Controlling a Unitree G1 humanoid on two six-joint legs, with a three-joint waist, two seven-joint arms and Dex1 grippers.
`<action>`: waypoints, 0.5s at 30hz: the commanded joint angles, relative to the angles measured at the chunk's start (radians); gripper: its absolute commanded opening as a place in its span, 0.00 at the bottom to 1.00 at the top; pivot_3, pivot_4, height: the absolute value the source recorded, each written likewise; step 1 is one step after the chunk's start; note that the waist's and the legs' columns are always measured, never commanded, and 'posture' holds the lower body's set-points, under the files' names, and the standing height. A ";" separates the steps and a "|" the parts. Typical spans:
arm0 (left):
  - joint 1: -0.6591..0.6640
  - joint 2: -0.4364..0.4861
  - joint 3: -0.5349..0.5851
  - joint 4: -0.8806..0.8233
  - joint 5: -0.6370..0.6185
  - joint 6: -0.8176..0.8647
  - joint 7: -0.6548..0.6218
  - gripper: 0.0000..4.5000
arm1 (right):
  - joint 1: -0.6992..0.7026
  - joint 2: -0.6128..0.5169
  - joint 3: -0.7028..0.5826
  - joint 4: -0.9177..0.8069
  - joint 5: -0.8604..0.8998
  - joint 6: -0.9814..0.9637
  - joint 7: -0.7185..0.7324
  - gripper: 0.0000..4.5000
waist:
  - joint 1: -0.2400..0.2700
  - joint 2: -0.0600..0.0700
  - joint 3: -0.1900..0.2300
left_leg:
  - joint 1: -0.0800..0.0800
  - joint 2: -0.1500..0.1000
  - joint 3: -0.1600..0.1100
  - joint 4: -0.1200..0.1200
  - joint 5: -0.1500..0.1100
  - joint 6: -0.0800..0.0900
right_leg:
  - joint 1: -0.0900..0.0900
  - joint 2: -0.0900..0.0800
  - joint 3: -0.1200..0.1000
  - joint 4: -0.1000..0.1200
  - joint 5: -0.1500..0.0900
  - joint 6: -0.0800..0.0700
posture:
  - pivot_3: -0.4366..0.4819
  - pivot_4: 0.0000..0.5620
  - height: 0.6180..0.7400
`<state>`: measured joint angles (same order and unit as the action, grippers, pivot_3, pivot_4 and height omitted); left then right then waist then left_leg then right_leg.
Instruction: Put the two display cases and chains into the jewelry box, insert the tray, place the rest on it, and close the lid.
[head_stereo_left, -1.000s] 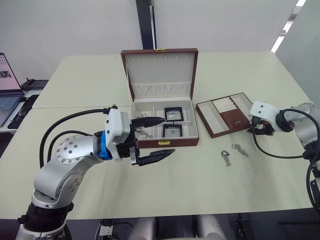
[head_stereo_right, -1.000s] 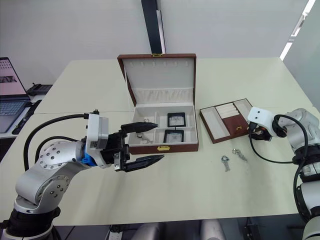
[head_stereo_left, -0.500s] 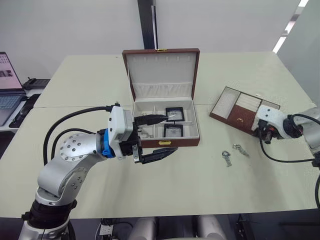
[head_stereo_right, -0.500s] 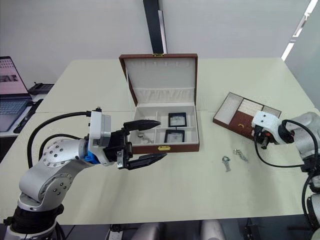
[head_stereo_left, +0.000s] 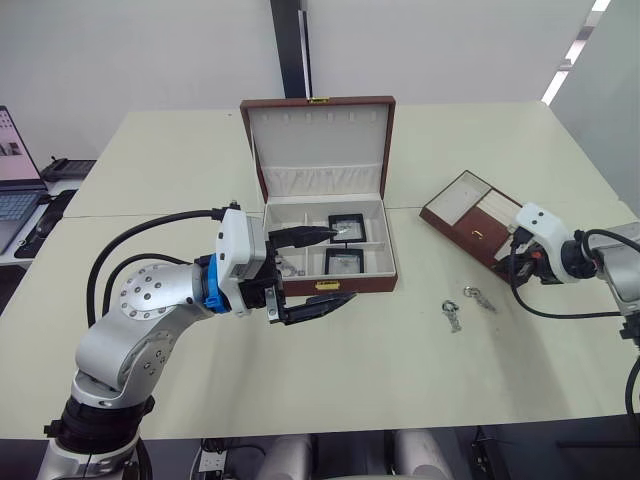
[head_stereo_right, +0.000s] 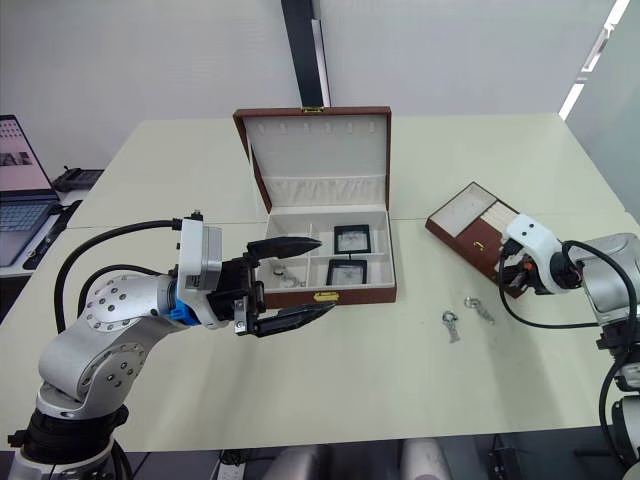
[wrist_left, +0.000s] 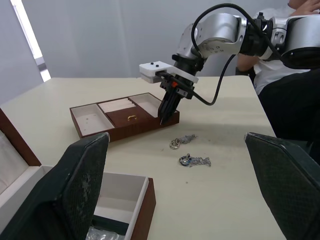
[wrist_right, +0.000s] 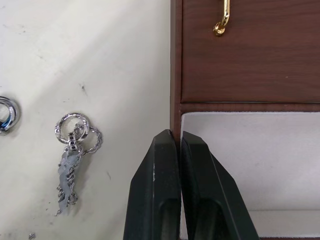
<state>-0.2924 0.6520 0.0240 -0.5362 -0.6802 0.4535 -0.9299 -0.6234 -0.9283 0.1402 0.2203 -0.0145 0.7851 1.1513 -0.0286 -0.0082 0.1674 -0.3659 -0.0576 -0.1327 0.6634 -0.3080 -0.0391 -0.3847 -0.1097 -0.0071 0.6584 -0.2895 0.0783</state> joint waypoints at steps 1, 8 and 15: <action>-0.007 0.000 0.002 -0.006 -0.001 -0.006 -0.001 1.00 | -0.034 -0.005 -0.016 -0.017 0.015 -0.005 -0.018 0.01 | 0.000 0.000 0.000 | 0.000 0.000 0.000 0.000 0.000 0.000 | 0.000 0.000 0.000 0.000 0.000 0.000 | 0.48 0.27 1.00; 0.035 0.020 0.067 -0.006 -0.038 0.013 0.009 1.00 | -0.024 -0.032 -0.025 -0.054 0.032 -0.006 -0.004 0.01 | -0.001 0.000 0.000 | 0.000 0.000 0.000 0.000 0.000 0.000 | 0.000 0.000 0.000 0.000 0.000 0.000 | 0.48 0.27 1.00; 0.075 0.069 0.134 0.000 -0.074 0.027 -0.021 1.00 | 0.010 -0.090 -0.025 -0.117 0.060 -0.020 0.026 0.01 | 0.000 0.000 0.000 | 0.000 0.000 0.000 0.000 0.000 0.000 | 0.000 0.000 0.000 0.000 0.000 0.000 | 0.48 0.27 1.00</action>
<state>-0.2174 0.7096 0.1266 -0.5166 -0.7292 0.4798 -0.9473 -0.6069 -0.9877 0.1417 0.1506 0.0299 0.7813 1.1640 -0.0288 -0.0081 0.1675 -0.3664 -0.0577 -0.1328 0.6633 -0.3081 -0.0390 -0.3850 -0.1098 -0.0071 0.6584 -0.2895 0.0783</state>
